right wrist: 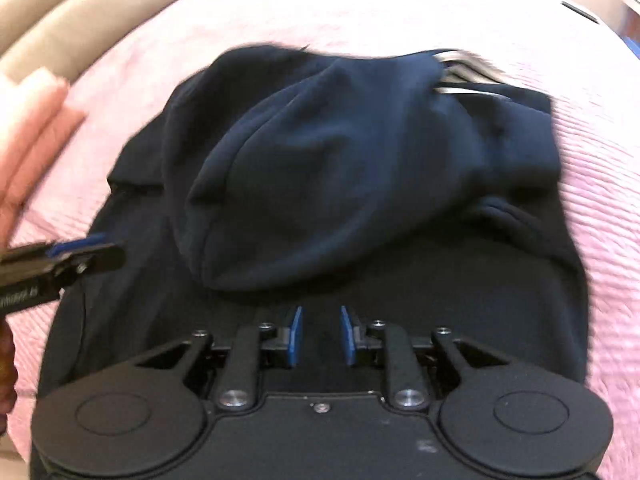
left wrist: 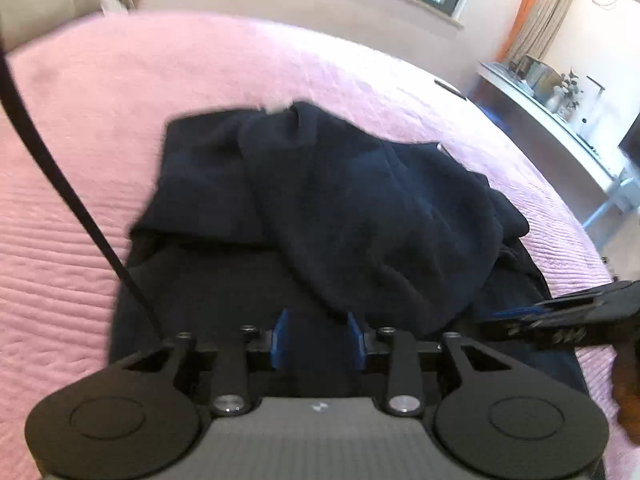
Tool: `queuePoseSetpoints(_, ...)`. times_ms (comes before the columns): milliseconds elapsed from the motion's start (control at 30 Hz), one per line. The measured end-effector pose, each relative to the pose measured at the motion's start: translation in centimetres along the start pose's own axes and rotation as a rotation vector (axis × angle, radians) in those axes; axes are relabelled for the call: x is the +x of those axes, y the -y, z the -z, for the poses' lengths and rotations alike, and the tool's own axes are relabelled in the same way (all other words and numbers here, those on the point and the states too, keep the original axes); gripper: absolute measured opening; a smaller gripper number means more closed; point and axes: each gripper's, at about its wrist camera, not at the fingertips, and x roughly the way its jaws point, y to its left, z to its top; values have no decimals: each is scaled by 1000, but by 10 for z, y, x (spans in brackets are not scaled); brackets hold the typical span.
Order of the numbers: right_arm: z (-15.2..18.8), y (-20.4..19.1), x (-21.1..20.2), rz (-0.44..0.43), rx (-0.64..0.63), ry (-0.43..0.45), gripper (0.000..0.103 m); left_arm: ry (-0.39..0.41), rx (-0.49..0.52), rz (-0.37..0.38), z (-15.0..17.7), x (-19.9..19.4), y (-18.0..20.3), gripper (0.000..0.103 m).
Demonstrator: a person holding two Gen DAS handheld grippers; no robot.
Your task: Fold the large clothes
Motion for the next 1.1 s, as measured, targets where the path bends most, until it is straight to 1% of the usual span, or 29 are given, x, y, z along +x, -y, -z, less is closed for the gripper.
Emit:
queuePoseSetpoints(33, -5, 6, -11, 16, 14, 17, 30, 11, 25, -31, 2, -5, 5, 39)
queuePoseSetpoints(67, -2, 11, -19, 33, 26, 30, 35, 24, 58, -70, 6, -13, 13, 41)
queuePoseSetpoints(133, 7, 19, -37, 61, 74, 48, 37, 58, 99, -116, 17, -22, 26, 47)
queuePoseSetpoints(200, 20, 22, -60, 65, 143, 59, 39, 76, 125, -116, 32, -30, 35, 47)
queuePoseSetpoints(233, 39, 18, -82, 75, 168, 65, 41, 82, 137, -109, 39, -34, 39, 47)
queuePoseSetpoints(300, 52, 14, -91, 115, 190, 83, 51, 88, 181, -87, 56, -41, 45, 50)
queuePoseSetpoints(367, 63, 8, -101, 151, 197, 99, 53, 88, 217, -75, 69, -47, 48, 53)
queuePoseSetpoints(400, 68, 5, -107, 158, 198, 111, 54, 95, 223, -68, 76, -52, 48, 56)
queuePoseSetpoints(433, 72, 2, -109, 162, 196, 121, 56, 103, 220, -54, 80, -56, 47, 58)
queuePoseSetpoints(500, 80, -2, -119, 168, 183, 152, 68, 134, 192, -47, 85, -64, 47, 67)
queuePoseSetpoints(567, 86, -5, -129, 191, 151, 192, 68, 190, 164, -61, 86, -68, 50, 70)
queuePoseSetpoints(633, 93, -8, -142, 204, 115, 235, 68, 247, 138, -74, 84, -71, 56, 70)
queuePoseSetpoints(733, 109, -13, -164, 221, 51, 322, 69, 337, 95, -142, 78, -79, 64, 70)
queuePoseSetpoints(800, 120, -15, -175, 230, 34, 357, 69, 408, 64, -155, 77, -93, 61, 70)
queuePoseSetpoints(867, 137, -17, -192, 223, 42, 397, 69, 463, 33, -175, 77, -114, 53, 70)
queuePoseSetpoints(933, 156, -20, -211, 233, 59, 424, 69, 519, 10, -206, 81, -148, 46, 72)
queuePoseSetpoints(967, 166, -22, -220, 244, 66, 426, 72, 529, 6, -226, 84, -166, 43, 75)
queuePoseSetpoints(1000, 175, -23, -228, 255, 72, 422, 76, 540, 6, -255, 89, -187, 40, 74)
queuePoseSetpoints(1067, 195, -23, -245, 270, 95, 401, 76, 552, -2, -313, 100, -228, 35, 76)
queuePoseSetpoints(1100, 204, -22, -252, 263, 105, 393, 76, 543, -9, -343, 104, -246, 31, 77)
